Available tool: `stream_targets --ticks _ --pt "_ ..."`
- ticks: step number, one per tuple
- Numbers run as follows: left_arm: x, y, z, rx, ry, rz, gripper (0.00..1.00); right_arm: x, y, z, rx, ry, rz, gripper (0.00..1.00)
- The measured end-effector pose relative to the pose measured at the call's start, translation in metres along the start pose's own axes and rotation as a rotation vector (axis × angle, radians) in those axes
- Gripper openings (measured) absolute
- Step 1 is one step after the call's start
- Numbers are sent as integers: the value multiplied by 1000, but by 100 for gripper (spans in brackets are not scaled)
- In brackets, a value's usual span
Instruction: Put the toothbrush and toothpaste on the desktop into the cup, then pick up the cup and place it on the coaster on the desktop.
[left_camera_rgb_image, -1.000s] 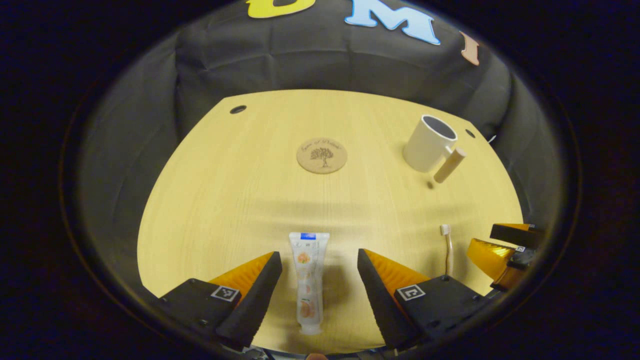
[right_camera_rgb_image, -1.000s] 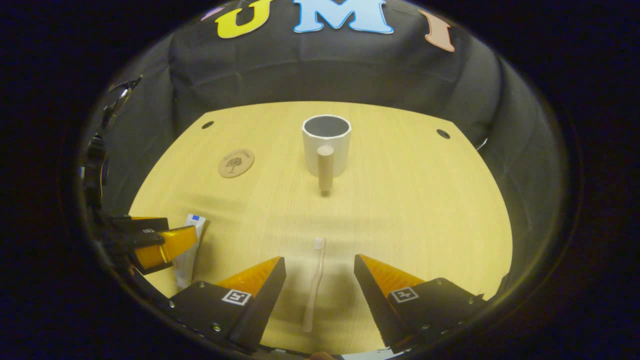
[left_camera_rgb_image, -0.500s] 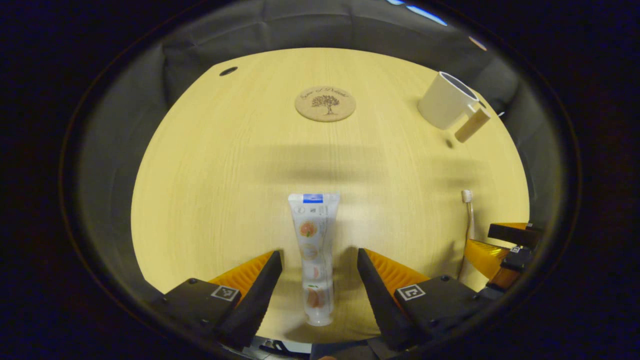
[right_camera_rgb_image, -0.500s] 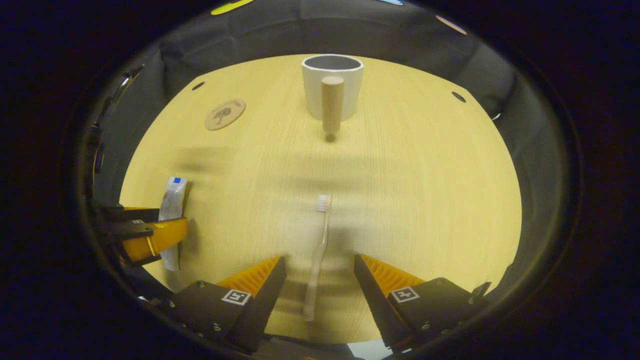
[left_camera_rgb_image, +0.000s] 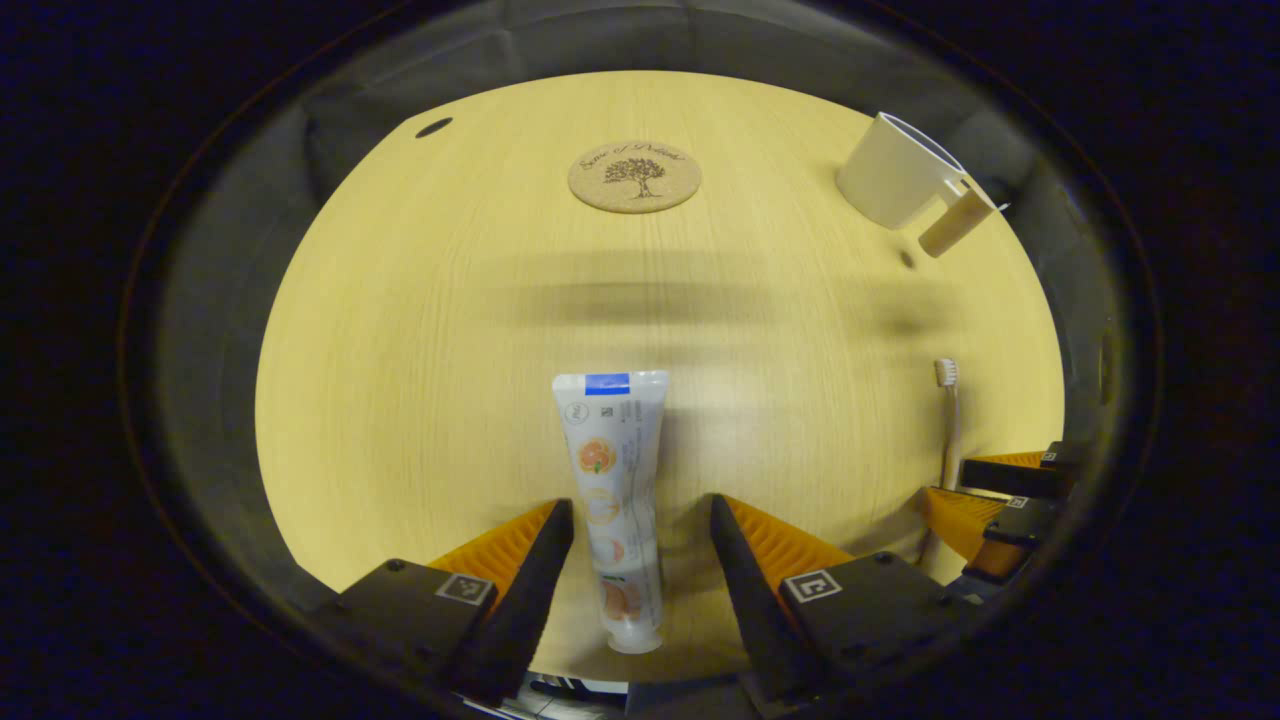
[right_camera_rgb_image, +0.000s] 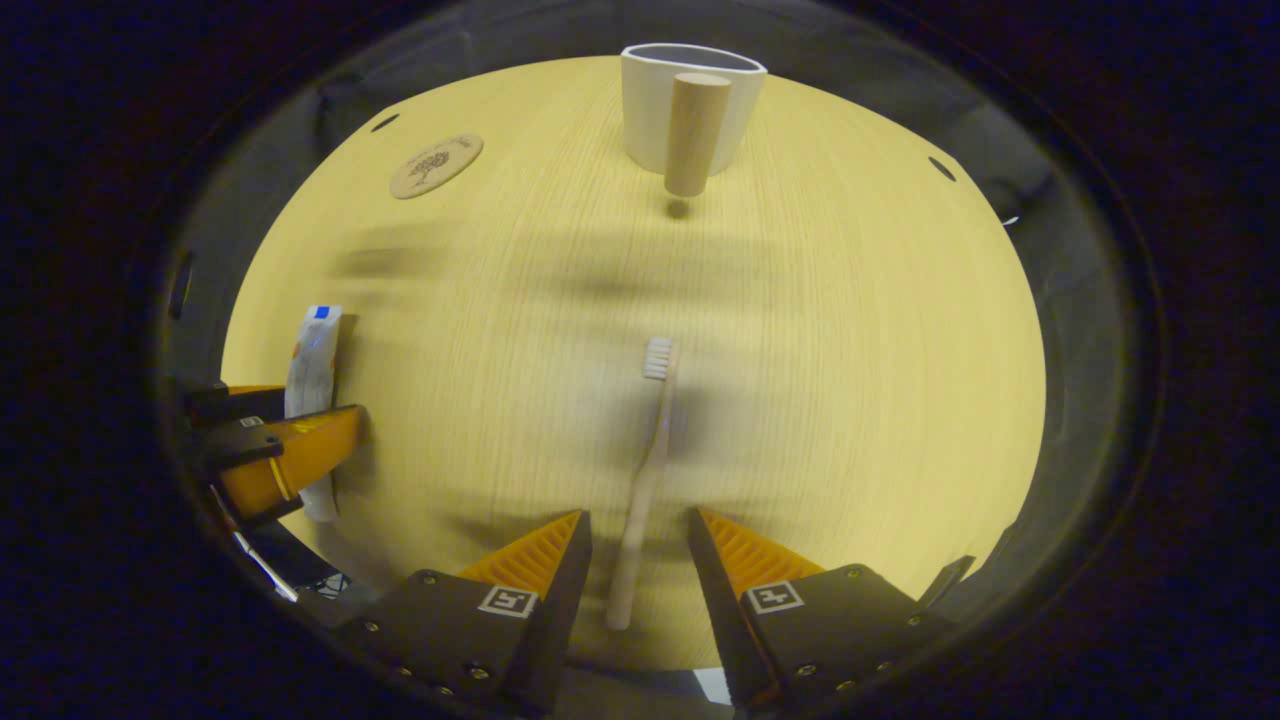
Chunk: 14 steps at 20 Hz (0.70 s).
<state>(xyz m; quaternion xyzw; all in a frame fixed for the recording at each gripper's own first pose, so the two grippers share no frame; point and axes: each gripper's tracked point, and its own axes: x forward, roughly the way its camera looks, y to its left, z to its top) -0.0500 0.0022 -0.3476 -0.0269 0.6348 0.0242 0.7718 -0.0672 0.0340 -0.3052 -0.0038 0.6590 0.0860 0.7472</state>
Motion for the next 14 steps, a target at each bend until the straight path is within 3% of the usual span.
stream_targets --ticks 1,5,8,9,11,14 --pt "-1 0 0 0 2 -1 86 1 0 1 7 -1 -4 59" --pt "0 1 0 -12 1 1 66 0 -4 5 30 9 -8 25" --pt "-1 3 -1 -14 5 -2 43 4 -3 4 28 10 -5 17" --pt "1 4 -2 -10 3 3 44 0 1 3 38 10 22 7" --pt "-2 3 -1 -1 4 -8 40 -1 3 1 37 14 43 11" --pt "-3 5 -1 -4 -4 -16 33 -1 1 4 37 -4 54 4"
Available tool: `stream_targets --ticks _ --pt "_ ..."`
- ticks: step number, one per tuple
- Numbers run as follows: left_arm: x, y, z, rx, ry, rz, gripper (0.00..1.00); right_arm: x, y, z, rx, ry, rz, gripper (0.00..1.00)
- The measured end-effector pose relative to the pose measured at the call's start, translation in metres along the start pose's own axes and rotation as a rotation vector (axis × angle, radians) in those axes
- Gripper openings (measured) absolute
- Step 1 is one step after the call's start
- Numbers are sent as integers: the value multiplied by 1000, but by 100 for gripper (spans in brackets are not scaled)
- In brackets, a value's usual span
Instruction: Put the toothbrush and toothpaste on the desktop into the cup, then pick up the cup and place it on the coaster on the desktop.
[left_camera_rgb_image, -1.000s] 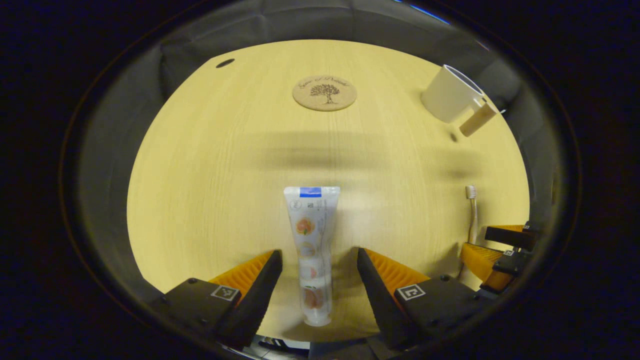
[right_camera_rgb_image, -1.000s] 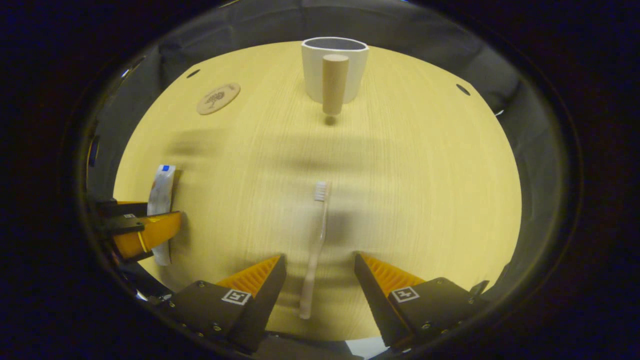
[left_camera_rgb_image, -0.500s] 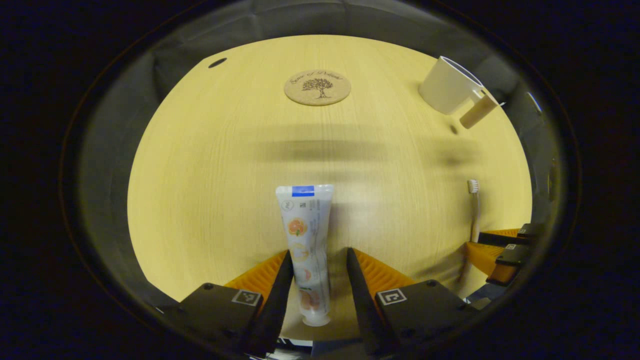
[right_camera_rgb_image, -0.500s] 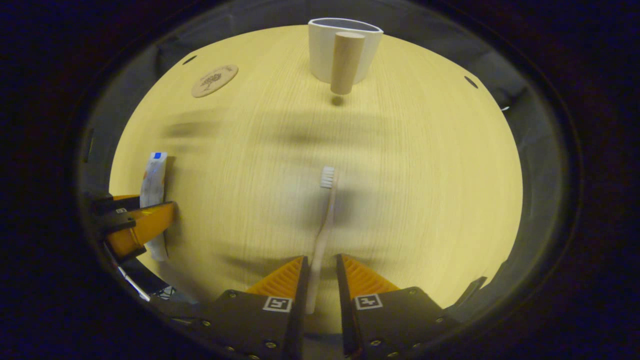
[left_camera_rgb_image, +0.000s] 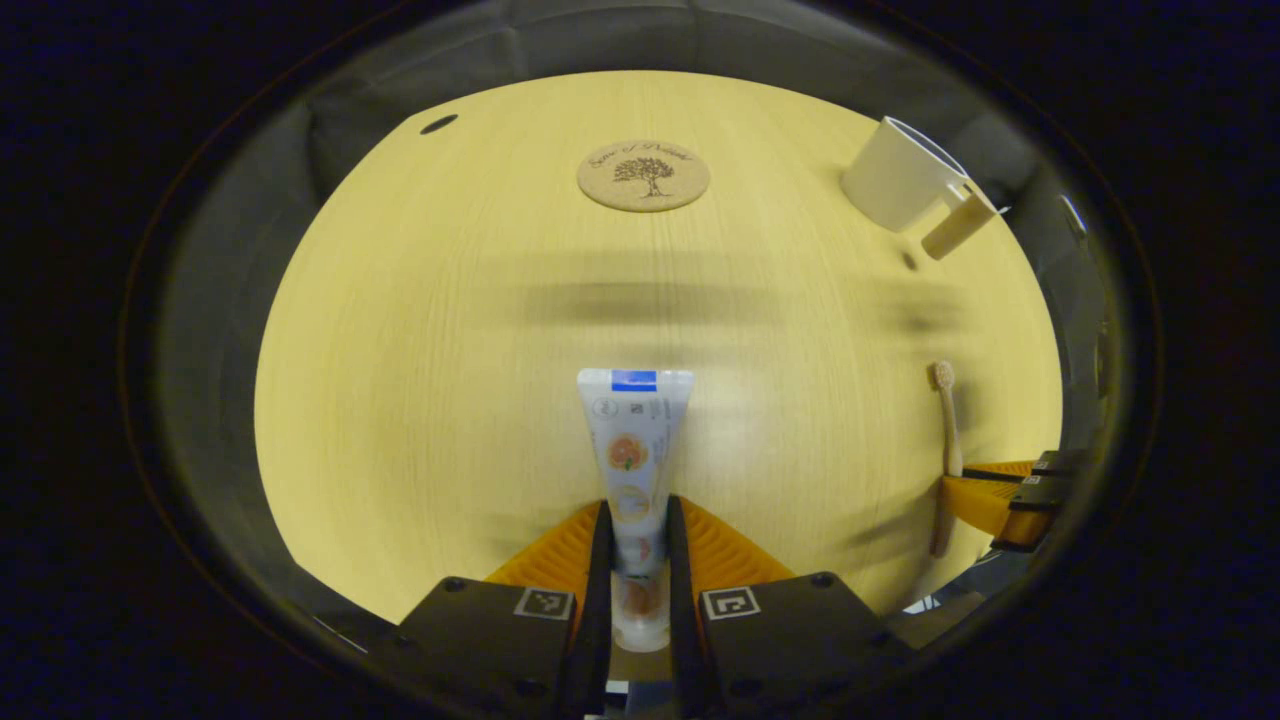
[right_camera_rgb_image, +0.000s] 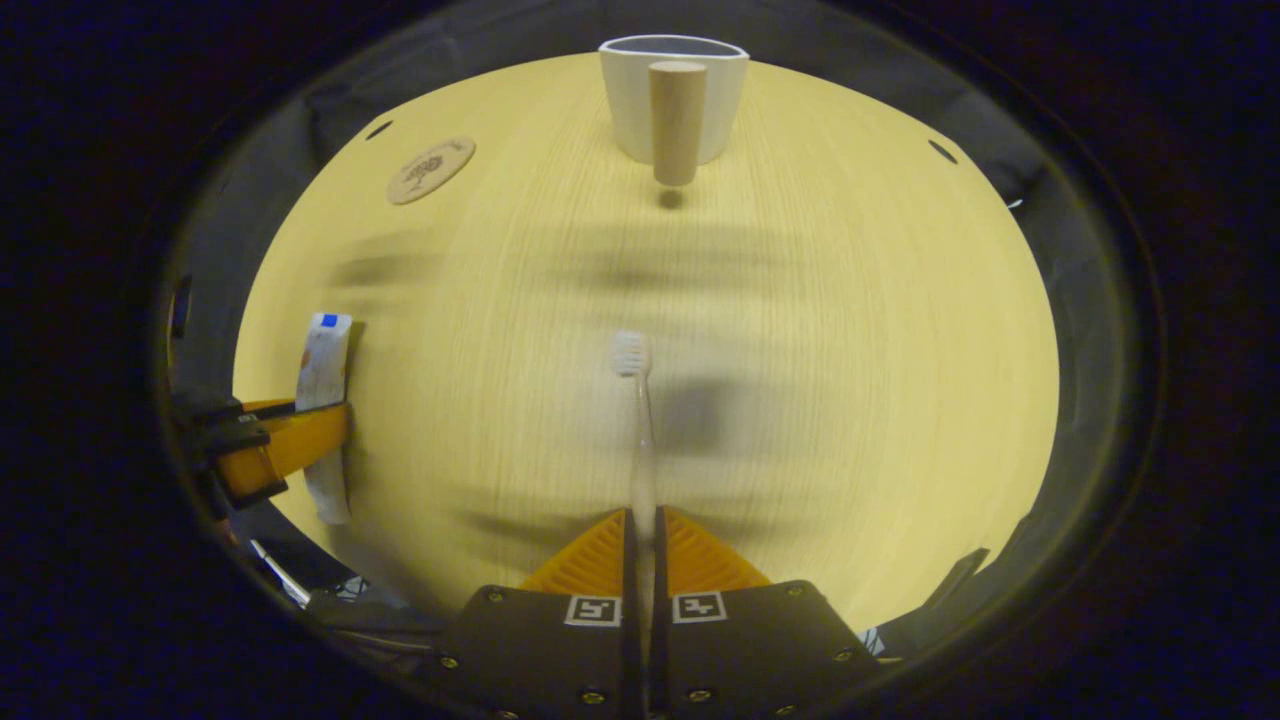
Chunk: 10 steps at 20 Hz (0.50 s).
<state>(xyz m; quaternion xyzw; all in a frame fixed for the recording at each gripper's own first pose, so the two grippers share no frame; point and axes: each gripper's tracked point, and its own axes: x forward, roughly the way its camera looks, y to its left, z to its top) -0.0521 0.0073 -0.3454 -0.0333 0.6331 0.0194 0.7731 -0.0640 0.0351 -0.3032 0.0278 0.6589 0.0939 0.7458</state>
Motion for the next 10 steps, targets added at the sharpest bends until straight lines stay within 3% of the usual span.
stream_targets --ticks 2,4,10 --pt "-1 1 3 -2 -15 1 33 1 0 0 -16 -15 0 3" --pt "-3 1 2 3 -22 -10 24 0 0 3 -15 -49 -2 2" --pt "-13 6 5 14 -71 1 25 -14 1 8 32 -135 44 2"
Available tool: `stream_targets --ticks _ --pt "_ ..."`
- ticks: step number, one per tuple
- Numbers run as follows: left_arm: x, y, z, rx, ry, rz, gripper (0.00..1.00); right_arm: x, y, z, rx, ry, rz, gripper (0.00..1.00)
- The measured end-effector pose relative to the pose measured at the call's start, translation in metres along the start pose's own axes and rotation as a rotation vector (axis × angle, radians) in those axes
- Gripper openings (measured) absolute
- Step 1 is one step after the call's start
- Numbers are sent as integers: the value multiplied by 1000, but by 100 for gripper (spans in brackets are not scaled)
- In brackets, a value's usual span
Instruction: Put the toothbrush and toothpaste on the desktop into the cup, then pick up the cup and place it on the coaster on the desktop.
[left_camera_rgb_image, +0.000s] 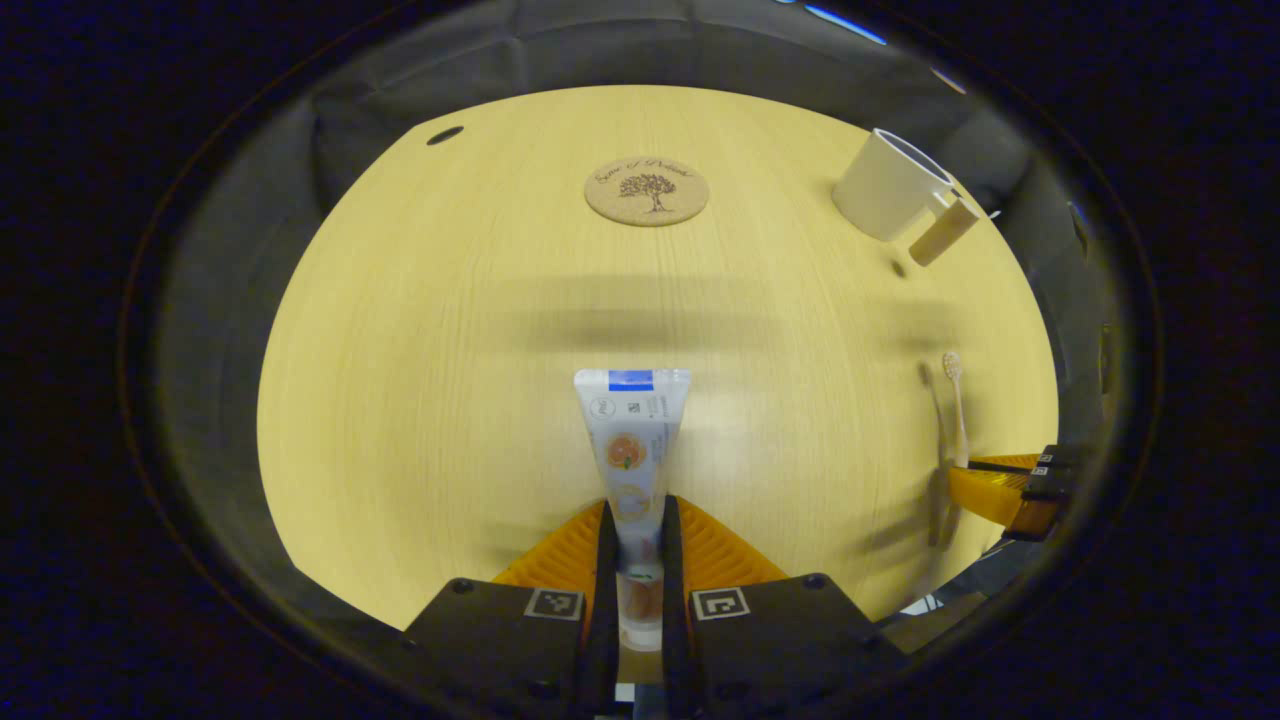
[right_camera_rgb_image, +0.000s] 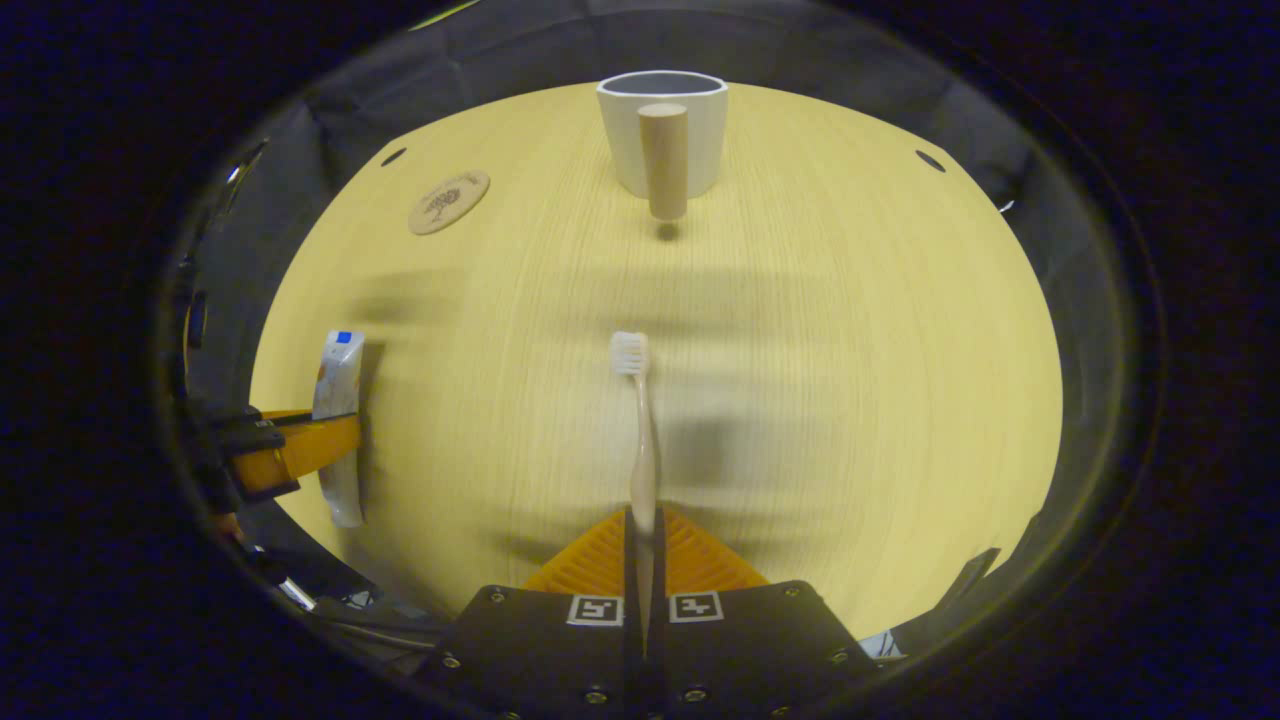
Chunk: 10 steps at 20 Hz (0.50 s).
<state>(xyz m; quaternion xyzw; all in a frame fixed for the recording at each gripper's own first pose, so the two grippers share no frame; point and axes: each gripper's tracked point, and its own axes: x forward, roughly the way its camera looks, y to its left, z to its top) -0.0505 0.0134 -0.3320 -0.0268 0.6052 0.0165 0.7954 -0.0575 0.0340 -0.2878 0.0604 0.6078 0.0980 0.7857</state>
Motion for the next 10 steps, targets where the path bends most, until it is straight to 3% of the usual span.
stream_targets --ticks 10 --pt "-38 -10 29 13 -190 -3 25 -40 17 29 -9 -260 121 2"
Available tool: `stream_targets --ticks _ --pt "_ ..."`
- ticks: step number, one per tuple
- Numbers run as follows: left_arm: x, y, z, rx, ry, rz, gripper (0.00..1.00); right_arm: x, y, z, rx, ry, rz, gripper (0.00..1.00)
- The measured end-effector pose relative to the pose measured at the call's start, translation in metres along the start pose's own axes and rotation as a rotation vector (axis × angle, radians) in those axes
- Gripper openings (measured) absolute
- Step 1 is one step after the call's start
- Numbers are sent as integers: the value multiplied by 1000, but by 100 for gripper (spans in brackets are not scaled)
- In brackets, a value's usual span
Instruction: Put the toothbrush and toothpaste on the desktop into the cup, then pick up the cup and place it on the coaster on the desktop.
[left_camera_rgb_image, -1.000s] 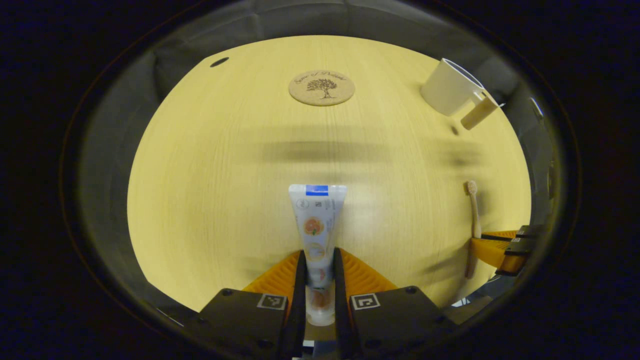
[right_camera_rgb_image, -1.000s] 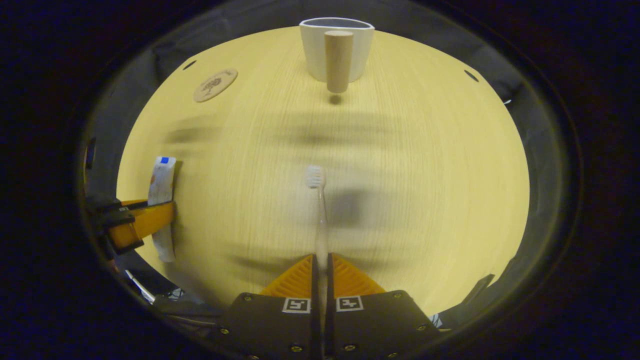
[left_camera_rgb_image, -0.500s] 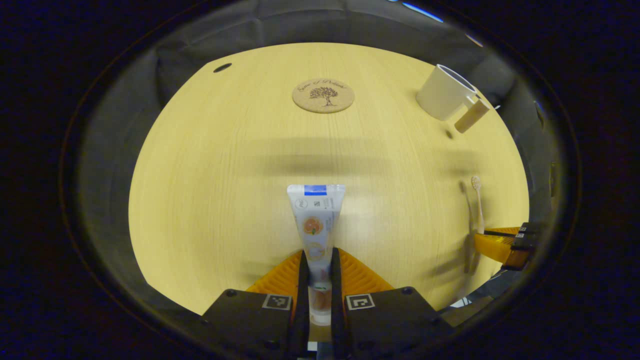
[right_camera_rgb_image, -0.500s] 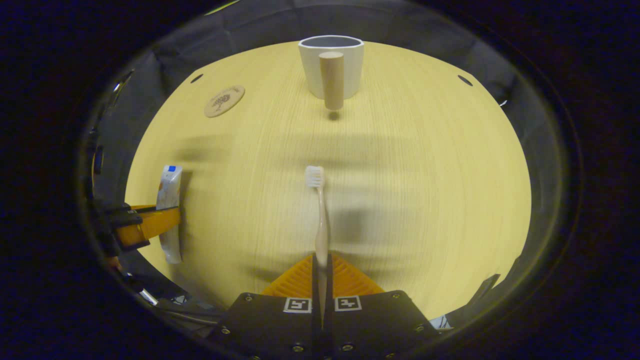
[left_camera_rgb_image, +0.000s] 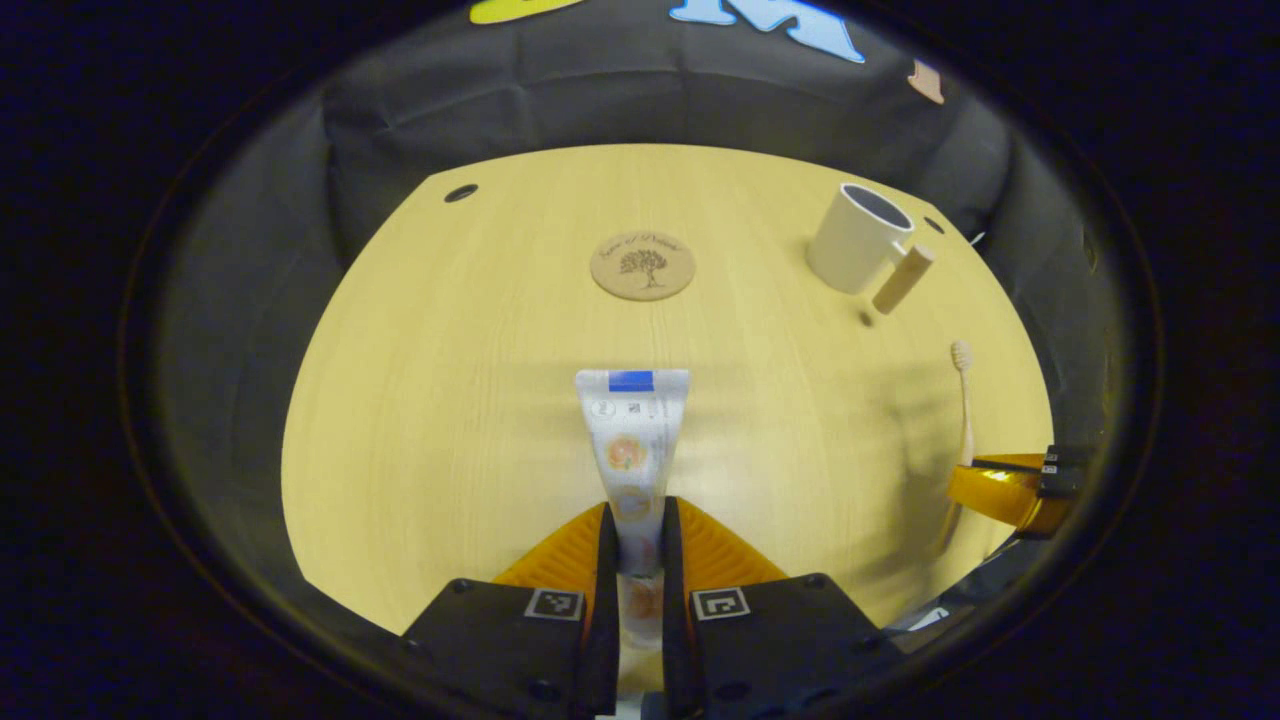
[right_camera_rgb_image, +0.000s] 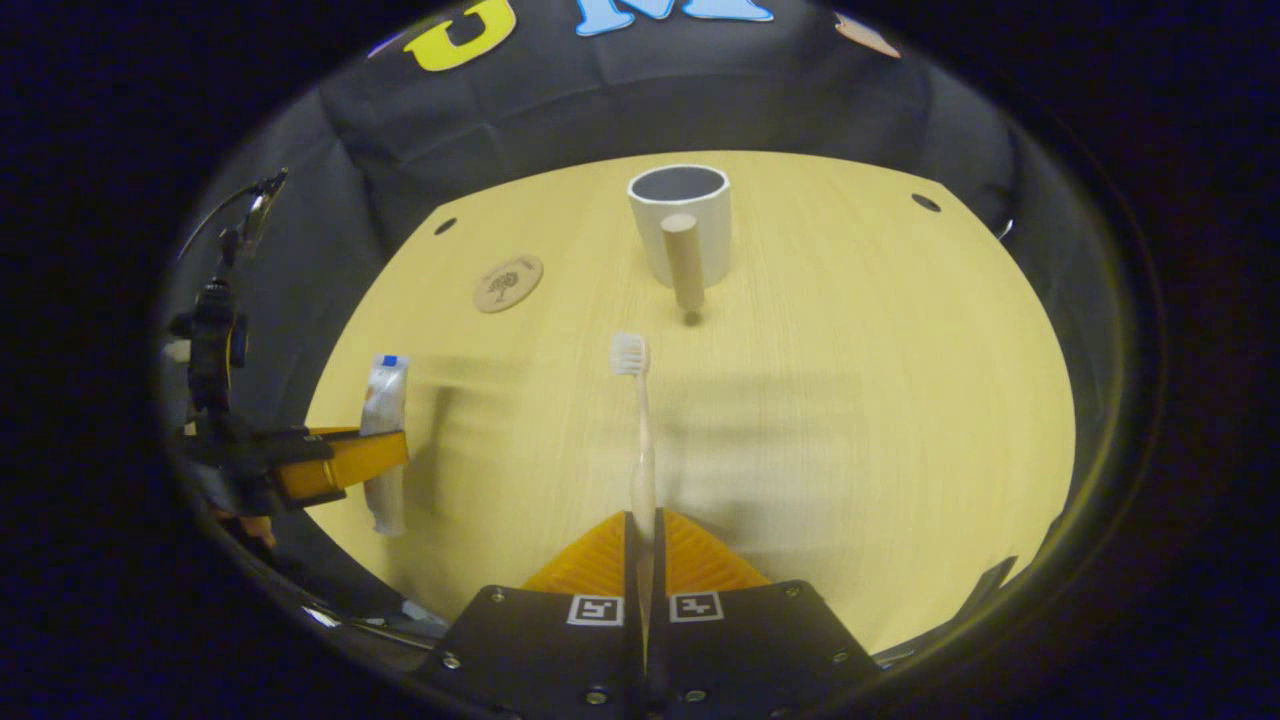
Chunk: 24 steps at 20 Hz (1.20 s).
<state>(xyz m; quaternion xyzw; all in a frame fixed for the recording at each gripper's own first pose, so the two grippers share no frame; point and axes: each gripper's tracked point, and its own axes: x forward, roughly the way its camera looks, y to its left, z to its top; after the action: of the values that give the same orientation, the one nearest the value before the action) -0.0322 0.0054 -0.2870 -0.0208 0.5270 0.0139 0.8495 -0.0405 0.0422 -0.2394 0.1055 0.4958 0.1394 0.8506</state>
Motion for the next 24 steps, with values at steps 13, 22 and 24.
stream_targets --ticks 13,22,24 --pt "-49 -21 95 -69 -305 -15 25 -34 19 118 -90 -409 87 2" --pt "-68 -24 140 -160 -448 0 24 -30 16 209 -115 -620 131 2" --pt "-72 -25 150 -173 -480 -3 25 -28 12 231 -118 -661 136 2"
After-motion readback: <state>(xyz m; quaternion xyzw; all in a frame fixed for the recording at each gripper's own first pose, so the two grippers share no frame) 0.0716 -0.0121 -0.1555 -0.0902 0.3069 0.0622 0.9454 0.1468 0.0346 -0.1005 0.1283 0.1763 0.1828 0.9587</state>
